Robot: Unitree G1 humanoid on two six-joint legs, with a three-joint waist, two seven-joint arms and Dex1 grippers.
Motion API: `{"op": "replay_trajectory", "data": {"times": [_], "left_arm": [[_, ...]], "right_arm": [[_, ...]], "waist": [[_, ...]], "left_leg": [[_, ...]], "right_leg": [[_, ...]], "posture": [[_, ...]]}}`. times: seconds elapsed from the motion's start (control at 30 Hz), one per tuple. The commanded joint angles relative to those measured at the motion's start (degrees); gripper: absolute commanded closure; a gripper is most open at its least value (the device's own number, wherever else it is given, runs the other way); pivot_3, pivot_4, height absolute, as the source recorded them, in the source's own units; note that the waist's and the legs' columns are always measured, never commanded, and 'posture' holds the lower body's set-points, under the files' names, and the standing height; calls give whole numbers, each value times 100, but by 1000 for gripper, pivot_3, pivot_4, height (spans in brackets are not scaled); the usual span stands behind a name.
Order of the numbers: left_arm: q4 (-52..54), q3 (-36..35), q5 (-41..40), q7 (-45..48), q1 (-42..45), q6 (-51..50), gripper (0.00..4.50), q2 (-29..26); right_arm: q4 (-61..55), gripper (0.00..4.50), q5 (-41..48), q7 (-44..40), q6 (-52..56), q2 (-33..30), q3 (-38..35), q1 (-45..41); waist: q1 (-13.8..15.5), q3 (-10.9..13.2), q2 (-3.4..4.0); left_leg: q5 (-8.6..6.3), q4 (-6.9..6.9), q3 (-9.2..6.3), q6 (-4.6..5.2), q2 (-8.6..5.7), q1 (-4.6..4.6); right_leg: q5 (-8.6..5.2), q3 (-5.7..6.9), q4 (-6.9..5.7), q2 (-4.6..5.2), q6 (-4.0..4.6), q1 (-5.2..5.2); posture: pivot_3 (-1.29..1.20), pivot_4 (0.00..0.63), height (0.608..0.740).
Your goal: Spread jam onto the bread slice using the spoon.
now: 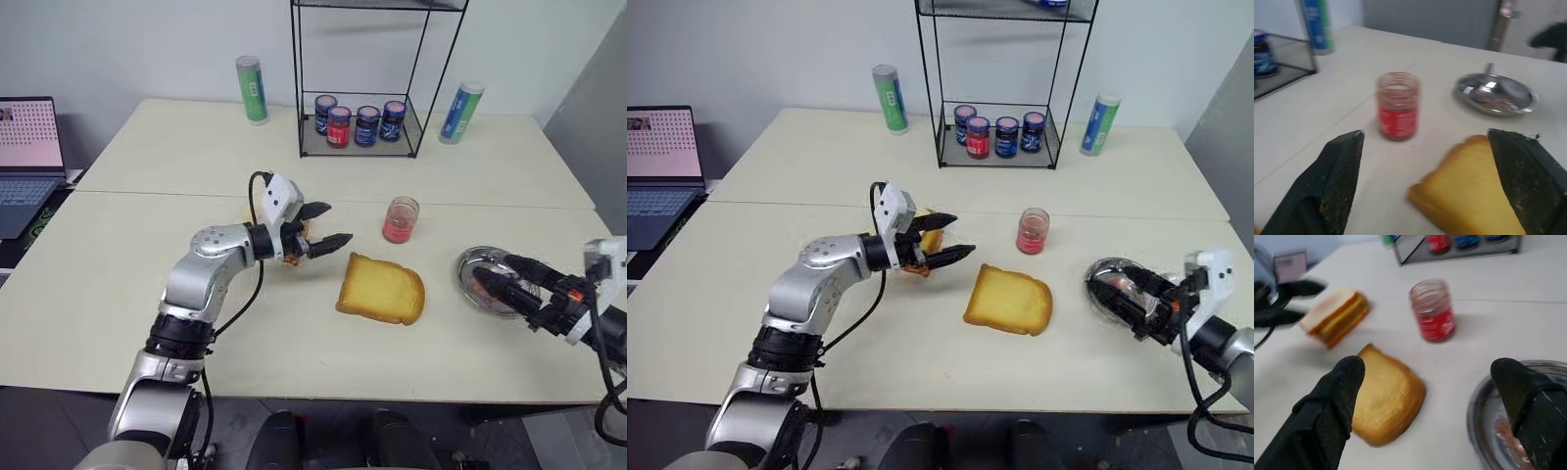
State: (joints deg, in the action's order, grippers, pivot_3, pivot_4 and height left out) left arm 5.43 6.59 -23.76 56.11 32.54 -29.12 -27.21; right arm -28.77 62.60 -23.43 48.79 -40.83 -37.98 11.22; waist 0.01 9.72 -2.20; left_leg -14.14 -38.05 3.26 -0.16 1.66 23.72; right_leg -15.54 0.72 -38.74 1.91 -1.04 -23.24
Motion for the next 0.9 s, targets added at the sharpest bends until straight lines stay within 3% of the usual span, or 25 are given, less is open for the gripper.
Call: {"op": "replay_trajectory", "data": {"times": [0.03, 0.3, 0.53, 0.9], "left_arm": [[1043, -150, -719, 382, 156, -481, 22, -248], [1436, 210, -904, 38, 236, -849, 22, 31], [1593, 433, -742, -374, 36, -786, 22, 343], [1812, 335, -832, -693, -115, -952, 22, 268]], "right_arm": [[608, 0, -15, 281, -119, 144, -588, 66], [2277, 0, 891, 1203, 292, 544, -904, -842], [3504, 0, 326, 1009, 138, 670, -294, -1689], [5481, 0, -543, 321, -269, 602, 145, -3025]], "waist": [[2, 0, 1], [-18, -6, 19], [-45, -6, 35], [-42, -8, 51]], "left_leg": [[0, 0, 0, 0, -1, -1], [0, 0, 9, 1, 0, -11], [0, 1, 13, 2, 3, -15], [0, 1, 16, 2, 6, -17]], "right_leg": [[0, 0, 0, 0, 0, 0], [-1, -15, -4, -31, -2, 2], [0, -28, -3, -44, -1, 3], [0, -30, -3, -49, 1, 3]], "posture": [[0, 150, 740], [0, 150, 740], [0, 150, 740], [0, 150, 740]]}}
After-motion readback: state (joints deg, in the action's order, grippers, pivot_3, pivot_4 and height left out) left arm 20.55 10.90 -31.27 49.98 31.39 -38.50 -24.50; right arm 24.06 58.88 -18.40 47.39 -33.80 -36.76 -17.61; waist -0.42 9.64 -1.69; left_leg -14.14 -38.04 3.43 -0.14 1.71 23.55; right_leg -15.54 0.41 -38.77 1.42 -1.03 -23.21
